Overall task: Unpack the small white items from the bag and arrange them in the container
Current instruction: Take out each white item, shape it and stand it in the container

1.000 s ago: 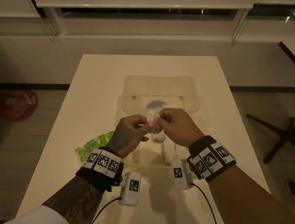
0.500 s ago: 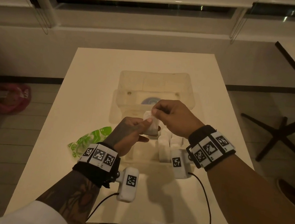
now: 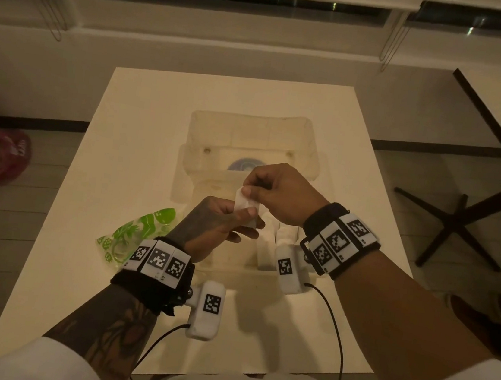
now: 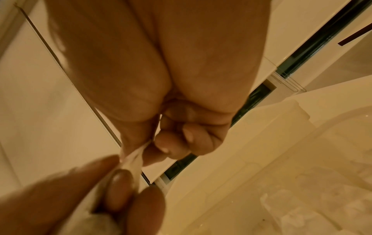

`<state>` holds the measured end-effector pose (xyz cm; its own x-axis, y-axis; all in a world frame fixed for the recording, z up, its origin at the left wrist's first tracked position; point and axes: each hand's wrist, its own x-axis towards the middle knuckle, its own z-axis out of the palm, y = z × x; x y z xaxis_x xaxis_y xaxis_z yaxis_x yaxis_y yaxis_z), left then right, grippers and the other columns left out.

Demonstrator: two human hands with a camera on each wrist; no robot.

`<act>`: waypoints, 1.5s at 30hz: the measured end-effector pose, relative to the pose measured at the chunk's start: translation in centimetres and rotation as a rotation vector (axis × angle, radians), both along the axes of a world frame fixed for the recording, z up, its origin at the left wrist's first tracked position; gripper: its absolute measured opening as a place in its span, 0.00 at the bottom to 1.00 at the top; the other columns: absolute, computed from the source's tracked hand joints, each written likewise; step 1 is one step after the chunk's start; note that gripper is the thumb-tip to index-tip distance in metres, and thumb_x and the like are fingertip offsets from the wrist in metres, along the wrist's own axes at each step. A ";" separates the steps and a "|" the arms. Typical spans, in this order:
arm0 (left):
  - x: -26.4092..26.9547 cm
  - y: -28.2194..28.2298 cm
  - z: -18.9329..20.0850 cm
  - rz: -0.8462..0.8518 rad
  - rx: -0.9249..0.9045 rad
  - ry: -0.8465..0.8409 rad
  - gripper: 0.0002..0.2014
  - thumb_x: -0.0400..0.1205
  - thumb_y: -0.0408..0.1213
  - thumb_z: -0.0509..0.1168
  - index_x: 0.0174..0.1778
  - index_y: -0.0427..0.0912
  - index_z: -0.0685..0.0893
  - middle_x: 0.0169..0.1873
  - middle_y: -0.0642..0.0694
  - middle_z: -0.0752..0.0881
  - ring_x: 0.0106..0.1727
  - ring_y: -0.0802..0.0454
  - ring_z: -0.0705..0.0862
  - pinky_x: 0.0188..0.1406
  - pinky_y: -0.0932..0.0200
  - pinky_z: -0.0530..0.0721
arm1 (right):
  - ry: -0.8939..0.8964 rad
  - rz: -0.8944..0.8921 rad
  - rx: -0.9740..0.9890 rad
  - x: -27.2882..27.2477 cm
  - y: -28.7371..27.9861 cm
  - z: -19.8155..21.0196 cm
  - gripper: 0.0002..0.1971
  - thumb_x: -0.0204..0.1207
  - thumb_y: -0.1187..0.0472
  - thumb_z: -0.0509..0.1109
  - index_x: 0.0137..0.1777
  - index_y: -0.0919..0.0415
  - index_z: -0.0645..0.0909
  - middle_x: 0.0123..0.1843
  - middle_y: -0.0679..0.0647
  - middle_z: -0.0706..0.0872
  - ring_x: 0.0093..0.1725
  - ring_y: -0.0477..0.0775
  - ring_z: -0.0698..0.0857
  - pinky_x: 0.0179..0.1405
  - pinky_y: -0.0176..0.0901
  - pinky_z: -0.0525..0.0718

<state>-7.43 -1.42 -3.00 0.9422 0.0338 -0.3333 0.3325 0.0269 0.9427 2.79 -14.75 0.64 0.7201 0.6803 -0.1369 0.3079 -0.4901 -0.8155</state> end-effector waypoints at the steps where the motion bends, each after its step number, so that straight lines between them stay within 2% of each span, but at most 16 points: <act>1: 0.0 0.1 -0.1 0.005 0.000 0.000 0.11 0.83 0.41 0.65 0.49 0.37 0.89 0.46 0.44 0.92 0.46 0.49 0.91 0.44 0.54 0.80 | 0.007 0.007 -0.014 0.0 0.0 -0.1 0.05 0.79 0.60 0.71 0.45 0.58 0.87 0.38 0.47 0.88 0.35 0.37 0.83 0.39 0.30 0.79; 3: -0.1 0.2 -0.4 0.020 0.004 -0.004 0.11 0.82 0.39 0.67 0.50 0.36 0.89 0.47 0.45 0.93 0.45 0.51 0.91 0.42 0.56 0.79 | 0.009 0.037 -0.061 0.2 0.0 0.0 0.05 0.79 0.59 0.72 0.44 0.57 0.88 0.37 0.44 0.87 0.33 0.35 0.82 0.38 0.31 0.79; 5: -0.3 0.2 -0.6 0.023 0.012 0.003 0.11 0.81 0.38 0.68 0.51 0.35 0.89 0.47 0.45 0.92 0.45 0.51 0.91 0.41 0.57 0.80 | -0.020 0.059 -0.097 0.5 0.0 0.0 0.05 0.78 0.59 0.72 0.44 0.58 0.88 0.38 0.46 0.87 0.37 0.41 0.84 0.41 0.36 0.81; 7: -0.2 0.3 -0.6 0.018 0.032 0.018 0.10 0.81 0.38 0.69 0.51 0.35 0.89 0.46 0.45 0.93 0.45 0.50 0.91 0.42 0.56 0.80 | -0.033 0.067 -0.106 0.6 0.1 0.0 0.05 0.78 0.59 0.72 0.43 0.57 0.88 0.39 0.46 0.88 0.40 0.45 0.85 0.43 0.36 0.82; 11: 0.0 0.6 -0.4 0.023 0.031 0.040 0.11 0.83 0.42 0.66 0.50 0.39 0.90 0.47 0.48 0.92 0.47 0.51 0.90 0.44 0.54 0.79 | -0.019 0.094 -0.110 0.8 0.5 -0.1 0.05 0.78 0.59 0.72 0.42 0.56 0.89 0.36 0.43 0.87 0.36 0.40 0.83 0.40 0.31 0.78; 15: 0.2 0.7 -0.5 0.015 0.037 0.035 0.11 0.82 0.42 0.68 0.49 0.38 0.90 0.46 0.45 0.92 0.44 0.52 0.90 0.41 0.55 0.78 | -0.045 0.079 -0.121 1.3 0.7 -0.2 0.05 0.78 0.59 0.73 0.43 0.57 0.89 0.36 0.44 0.86 0.35 0.40 0.81 0.39 0.32 0.75; 18: 0.3 0.8 -0.5 0.007 0.023 0.031 0.10 0.81 0.41 0.69 0.49 0.38 0.89 0.46 0.44 0.92 0.42 0.51 0.90 0.39 0.57 0.79 | -0.047 0.074 -0.123 1.4 0.7 -0.3 0.05 0.77 0.59 0.73 0.44 0.59 0.90 0.38 0.46 0.87 0.37 0.42 0.82 0.39 0.33 0.77; 22: 0.1 0.8 -0.8 -0.002 0.020 0.035 0.11 0.82 0.42 0.67 0.51 0.39 0.88 0.47 0.45 0.92 0.47 0.50 0.91 0.42 0.57 0.81 | -0.043 0.073 -0.116 1.5 0.7 -0.3 0.05 0.77 0.60 0.73 0.45 0.61 0.89 0.38 0.48 0.87 0.38 0.45 0.82 0.40 0.35 0.80; 24: 0.2 0.7 -0.8 0.009 0.016 0.035 0.12 0.83 0.42 0.66 0.53 0.37 0.88 0.47 0.45 0.92 0.46 0.51 0.91 0.41 0.58 0.80 | -0.042 0.060 -0.101 1.6 0.7 -0.3 0.05 0.77 0.60 0.74 0.46 0.62 0.89 0.40 0.51 0.88 0.39 0.46 0.83 0.42 0.38 0.81; 28: 0.3 0.8 -0.8 0.003 0.038 0.033 0.11 0.83 0.41 0.67 0.52 0.38 0.88 0.47 0.46 0.92 0.45 0.51 0.91 0.40 0.58 0.80 | -0.036 0.058 -0.098 1.6 0.7 -0.4 0.05 0.77 0.61 0.74 0.46 0.62 0.89 0.41 0.53 0.89 0.40 0.49 0.84 0.43 0.39 0.82; 32: 0.2 1.0 -0.7 0.002 0.067 0.028 0.10 0.82 0.41 0.68 0.52 0.38 0.88 0.47 0.46 0.93 0.46 0.51 0.91 0.39 0.58 0.79 | -0.034 0.055 -0.100 1.6 0.7 -0.4 0.05 0.77 0.60 0.74 0.46 0.61 0.89 0.38 0.49 0.88 0.35 0.42 0.81 0.35 0.29 0.78; 36: -0.2 1.2 -0.7 0.033 0.049 0.038 0.11 0.81 0.41 0.69 0.54 0.40 0.88 0.48 0.47 0.92 0.47 0.48 0.91 0.41 0.56 0.80 | -0.015 0.095 -0.114 1.8 0.8 -0.4 0.04 0.78 0.60 0.73 0.46 0.59 0.89 0.38 0.49 0.88 0.37 0.44 0.83 0.40 0.34 0.80; 41: -0.8 2.1 -0.8 0.142 0.040 0.067 0.10 0.82 0.39 0.68 0.58 0.44 0.87 0.50 0.47 0.92 0.48 0.45 0.91 0.40 0.53 0.81 | -0.028 0.092 -0.138 2.2 1.1 -1.0 0.03 0.78 0.60 0.73 0.45 0.57 0.88 0.37 0.45 0.86 0.36 0.42 0.81 0.39 0.33 0.77; 45: -1.9 3.8 -1.4 0.344 0.157 0.094 0.05 0.83 0.34 0.67 0.51 0.42 0.87 0.45 0.45 0.92 0.41 0.48 0.92 0.34 0.57 0.81 | -0.006 0.085 -0.245 2.4 1.3 -3.0 0.03 0.77 0.61 0.73 0.43 0.56 0.87 0.35 0.43 0.84 0.35 0.40 0.79 0.38 0.31 0.74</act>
<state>-9.29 2.34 -4.41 0.8325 0.3997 -0.3836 0.4146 0.0097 0.9099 5.15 -13.49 -2.37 0.6633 0.6851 -0.3010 0.3610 -0.6454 -0.6732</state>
